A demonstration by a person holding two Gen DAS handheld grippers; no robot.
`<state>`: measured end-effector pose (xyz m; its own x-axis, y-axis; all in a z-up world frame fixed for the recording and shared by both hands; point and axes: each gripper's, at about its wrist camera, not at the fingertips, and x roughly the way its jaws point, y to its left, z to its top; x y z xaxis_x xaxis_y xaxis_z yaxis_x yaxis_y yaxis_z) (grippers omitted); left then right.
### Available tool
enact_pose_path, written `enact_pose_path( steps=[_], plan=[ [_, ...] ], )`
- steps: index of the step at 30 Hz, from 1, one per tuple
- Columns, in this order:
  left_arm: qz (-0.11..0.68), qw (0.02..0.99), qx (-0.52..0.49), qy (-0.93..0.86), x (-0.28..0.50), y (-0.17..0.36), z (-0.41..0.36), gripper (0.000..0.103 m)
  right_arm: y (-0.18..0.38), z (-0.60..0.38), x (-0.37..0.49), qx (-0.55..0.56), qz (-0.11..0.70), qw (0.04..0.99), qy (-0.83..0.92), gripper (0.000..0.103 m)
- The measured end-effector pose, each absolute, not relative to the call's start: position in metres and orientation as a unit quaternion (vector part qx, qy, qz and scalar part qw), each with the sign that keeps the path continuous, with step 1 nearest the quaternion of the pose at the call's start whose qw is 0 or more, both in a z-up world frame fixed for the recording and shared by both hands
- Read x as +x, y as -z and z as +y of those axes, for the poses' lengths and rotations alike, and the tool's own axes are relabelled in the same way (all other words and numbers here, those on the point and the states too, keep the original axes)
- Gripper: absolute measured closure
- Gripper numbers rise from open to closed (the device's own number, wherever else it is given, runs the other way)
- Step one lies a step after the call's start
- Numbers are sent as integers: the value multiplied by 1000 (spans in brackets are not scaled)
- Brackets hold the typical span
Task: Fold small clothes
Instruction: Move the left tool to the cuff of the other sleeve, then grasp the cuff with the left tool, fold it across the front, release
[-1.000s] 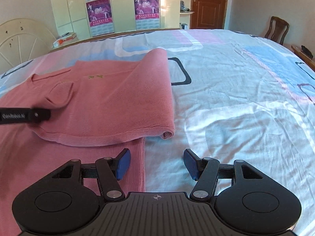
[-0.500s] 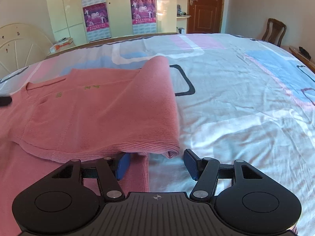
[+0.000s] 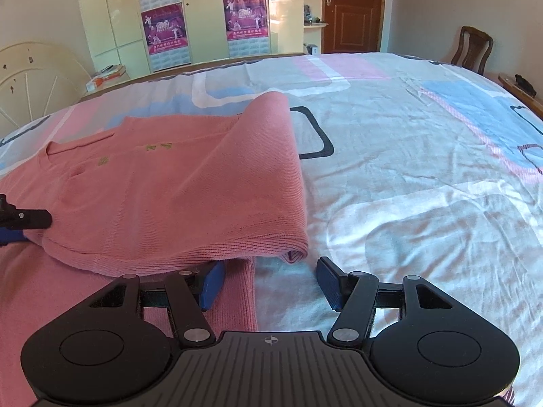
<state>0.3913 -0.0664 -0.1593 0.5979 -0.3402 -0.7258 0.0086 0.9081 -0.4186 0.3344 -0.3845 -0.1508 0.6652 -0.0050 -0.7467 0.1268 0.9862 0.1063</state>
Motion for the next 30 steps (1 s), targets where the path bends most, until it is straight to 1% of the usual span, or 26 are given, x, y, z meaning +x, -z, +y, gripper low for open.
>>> enact_pose_path(
  steps=[4,9,12,17,18,19,20,22,26,30],
  plan=[
    [406,887,-193,109,392,145,-64,91,151,-385,335,72,406,910,41,43],
    [346,899,-237,125,391,101,-50,91,151,-380,336,61,402,913,38,43],
    [317,909,-242,120,394,81,-39,91,150,-376,339,54,400,915,33,43],
    [299,922,-231,85,391,75,-19,91,150,-369,350,46,391,919,29,44],
    [303,922,-230,76,389,79,-15,91,149,-367,353,43,388,920,28,53],
    [308,921,-230,66,388,84,-10,91,149,-366,355,40,390,920,24,78],
    [314,920,-227,54,386,91,-5,91,149,-365,358,43,395,918,16,87],
    [329,917,-222,34,383,105,4,91,149,-365,358,48,393,918,20,94],
    [363,908,-211,12,381,129,12,91,152,-374,354,51,399,915,36,95],
    [380,906,-188,5,376,144,10,91,155,-375,349,48,405,912,37,95]
  ],
)
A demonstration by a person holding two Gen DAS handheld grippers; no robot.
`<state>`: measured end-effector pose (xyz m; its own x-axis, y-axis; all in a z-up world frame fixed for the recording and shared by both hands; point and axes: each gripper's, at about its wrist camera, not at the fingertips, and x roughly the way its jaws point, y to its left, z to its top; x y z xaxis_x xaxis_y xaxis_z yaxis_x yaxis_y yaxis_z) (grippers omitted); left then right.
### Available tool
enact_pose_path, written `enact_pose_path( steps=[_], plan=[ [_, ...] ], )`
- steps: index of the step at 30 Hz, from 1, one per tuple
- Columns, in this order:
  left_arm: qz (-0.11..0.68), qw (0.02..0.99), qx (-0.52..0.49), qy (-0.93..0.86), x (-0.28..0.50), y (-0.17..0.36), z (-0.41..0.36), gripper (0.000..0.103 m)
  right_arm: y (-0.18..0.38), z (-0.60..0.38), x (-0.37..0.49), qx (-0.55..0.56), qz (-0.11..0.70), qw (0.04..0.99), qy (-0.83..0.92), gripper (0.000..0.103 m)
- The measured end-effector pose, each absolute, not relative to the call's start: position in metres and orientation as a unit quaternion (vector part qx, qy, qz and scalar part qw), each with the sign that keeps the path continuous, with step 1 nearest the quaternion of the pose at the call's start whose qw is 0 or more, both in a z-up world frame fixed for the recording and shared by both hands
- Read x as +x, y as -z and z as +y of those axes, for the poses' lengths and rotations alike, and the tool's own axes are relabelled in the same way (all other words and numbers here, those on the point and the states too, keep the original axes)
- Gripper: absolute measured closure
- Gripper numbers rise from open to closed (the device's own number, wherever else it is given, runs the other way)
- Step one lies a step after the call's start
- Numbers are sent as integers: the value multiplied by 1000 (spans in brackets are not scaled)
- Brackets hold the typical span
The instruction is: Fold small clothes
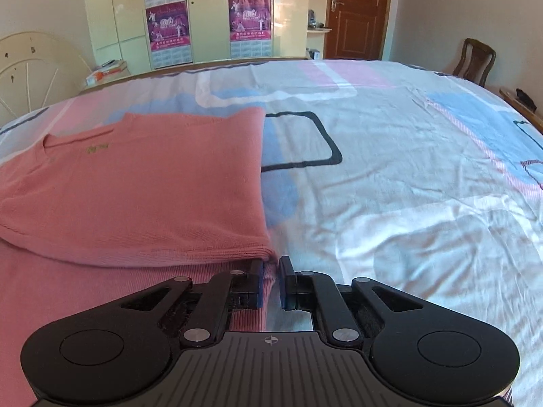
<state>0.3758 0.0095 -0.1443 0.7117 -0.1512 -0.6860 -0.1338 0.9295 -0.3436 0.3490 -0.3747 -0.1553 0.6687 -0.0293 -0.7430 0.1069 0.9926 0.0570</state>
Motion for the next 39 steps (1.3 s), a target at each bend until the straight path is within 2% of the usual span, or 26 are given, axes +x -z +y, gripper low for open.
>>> enact_pose_path(
  steps=[2,3,5,6,7,8,16,24,30,31,32,33,39],
  plan=[
    [390,904,-175,-2,376,148,10,88,154,-377,348,55,412,909,26,95],
    [394,904,-167,-7,373,148,11,83,151,-379,346,67,412,909,17,94],
    [388,907,-157,-33,367,146,14,66,144,-385,339,83,408,909,8,92],
    [381,910,-156,-48,364,143,17,60,139,-388,335,88,402,911,4,88],
    [371,913,-157,-60,361,139,19,50,135,-389,333,89,395,914,5,82],
    [360,917,-158,-66,359,136,19,47,130,-391,332,88,389,917,5,76],
    [331,932,-150,-5,375,115,-17,45,129,-394,388,114,382,917,0,74],
    [395,908,-137,12,407,158,-32,45,150,-397,453,133,400,907,-2,74],
    [386,917,-98,14,403,162,-40,44,156,-413,489,167,398,902,4,75],
    [385,918,-96,14,403,162,-40,44,157,-414,492,173,399,900,2,78],
    [385,918,-94,14,402,162,-41,43,157,-414,495,173,401,899,1,86],
    [385,918,-92,14,402,161,-42,43,157,-412,496,164,403,900,2,98],
    [390,918,-72,15,404,158,-47,39,161,-406,496,106,392,913,41,97]
  ],
)
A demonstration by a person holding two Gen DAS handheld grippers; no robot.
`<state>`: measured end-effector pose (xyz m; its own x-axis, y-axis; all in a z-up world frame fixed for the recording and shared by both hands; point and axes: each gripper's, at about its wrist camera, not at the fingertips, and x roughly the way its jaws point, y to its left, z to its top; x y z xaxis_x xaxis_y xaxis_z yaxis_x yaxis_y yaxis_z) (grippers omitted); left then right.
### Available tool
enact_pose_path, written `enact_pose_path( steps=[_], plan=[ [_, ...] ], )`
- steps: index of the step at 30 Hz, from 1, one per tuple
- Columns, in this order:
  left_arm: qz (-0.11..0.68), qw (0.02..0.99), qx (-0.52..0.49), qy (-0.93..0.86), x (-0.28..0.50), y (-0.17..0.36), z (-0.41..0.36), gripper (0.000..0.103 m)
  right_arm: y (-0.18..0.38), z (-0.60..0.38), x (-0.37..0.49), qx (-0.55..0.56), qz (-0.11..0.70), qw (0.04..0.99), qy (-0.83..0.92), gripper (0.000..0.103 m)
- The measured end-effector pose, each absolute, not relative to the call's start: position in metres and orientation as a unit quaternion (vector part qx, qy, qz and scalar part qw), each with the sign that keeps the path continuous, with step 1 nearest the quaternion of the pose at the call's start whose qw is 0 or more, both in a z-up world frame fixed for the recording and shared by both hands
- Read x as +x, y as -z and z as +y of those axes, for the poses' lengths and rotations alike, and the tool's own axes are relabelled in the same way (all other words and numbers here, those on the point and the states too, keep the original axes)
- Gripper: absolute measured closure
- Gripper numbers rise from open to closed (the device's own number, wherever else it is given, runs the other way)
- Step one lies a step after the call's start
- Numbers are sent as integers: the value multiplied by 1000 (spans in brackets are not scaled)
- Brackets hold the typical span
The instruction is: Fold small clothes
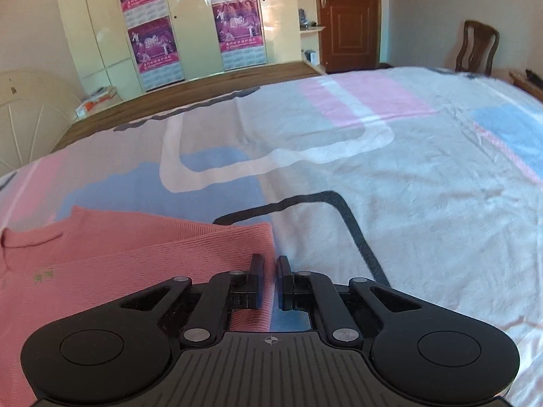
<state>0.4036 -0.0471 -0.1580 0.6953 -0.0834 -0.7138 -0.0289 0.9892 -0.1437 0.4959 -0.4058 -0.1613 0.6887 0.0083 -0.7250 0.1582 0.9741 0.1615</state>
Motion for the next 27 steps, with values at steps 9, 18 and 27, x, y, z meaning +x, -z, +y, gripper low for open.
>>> enact_pose_path(
  steps=[9,18,27],
  plan=[
    [424,904,-48,-9,402,154,-51,16,138,-365,445,63,375,925,-25,74],
    [447,894,-10,-22,404,158,-58,7,149,-334,415,25,403,913,-57,72],
    [461,886,28,-40,394,145,-66,9,149,-315,406,14,416,906,-79,62]
  ],
)
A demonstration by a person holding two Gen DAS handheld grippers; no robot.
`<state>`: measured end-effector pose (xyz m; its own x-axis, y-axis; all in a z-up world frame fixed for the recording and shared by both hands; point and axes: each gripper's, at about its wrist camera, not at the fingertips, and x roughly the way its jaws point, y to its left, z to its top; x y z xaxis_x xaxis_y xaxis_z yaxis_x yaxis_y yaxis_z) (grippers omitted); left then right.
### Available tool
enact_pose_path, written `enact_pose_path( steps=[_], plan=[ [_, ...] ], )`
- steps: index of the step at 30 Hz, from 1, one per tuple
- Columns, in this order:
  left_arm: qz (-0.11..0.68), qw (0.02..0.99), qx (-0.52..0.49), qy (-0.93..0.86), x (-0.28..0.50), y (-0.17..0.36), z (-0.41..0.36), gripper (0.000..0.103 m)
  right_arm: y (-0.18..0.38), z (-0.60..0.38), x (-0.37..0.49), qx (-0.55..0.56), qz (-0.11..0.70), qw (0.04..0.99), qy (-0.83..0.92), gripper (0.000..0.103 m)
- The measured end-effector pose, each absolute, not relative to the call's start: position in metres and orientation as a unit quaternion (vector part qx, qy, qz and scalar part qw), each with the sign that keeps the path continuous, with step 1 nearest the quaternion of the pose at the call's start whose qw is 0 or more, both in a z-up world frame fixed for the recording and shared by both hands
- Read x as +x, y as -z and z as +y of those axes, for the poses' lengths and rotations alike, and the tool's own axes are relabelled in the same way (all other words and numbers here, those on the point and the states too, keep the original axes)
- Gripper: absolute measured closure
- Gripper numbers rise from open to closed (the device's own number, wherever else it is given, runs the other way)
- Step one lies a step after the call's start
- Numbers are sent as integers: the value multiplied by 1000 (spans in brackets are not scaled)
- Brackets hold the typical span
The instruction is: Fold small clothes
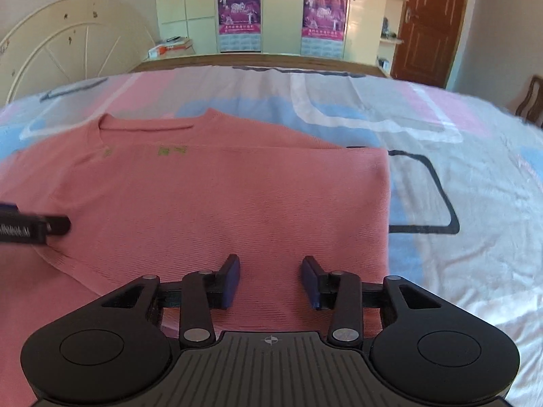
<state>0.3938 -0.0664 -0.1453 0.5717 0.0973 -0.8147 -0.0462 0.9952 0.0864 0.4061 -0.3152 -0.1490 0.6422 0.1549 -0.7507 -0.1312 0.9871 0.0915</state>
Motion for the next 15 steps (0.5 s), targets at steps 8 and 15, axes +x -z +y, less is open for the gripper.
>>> enact_pose_path(
  steps=[8,15],
  plan=[
    [447,894,16,-39,357,121,-31,9,139,-270,389,35,417,898,-135,62],
    [442,895,-32,-48,324,113,65,9,117,-194,366,29,400,901,-167,58]
  ],
)
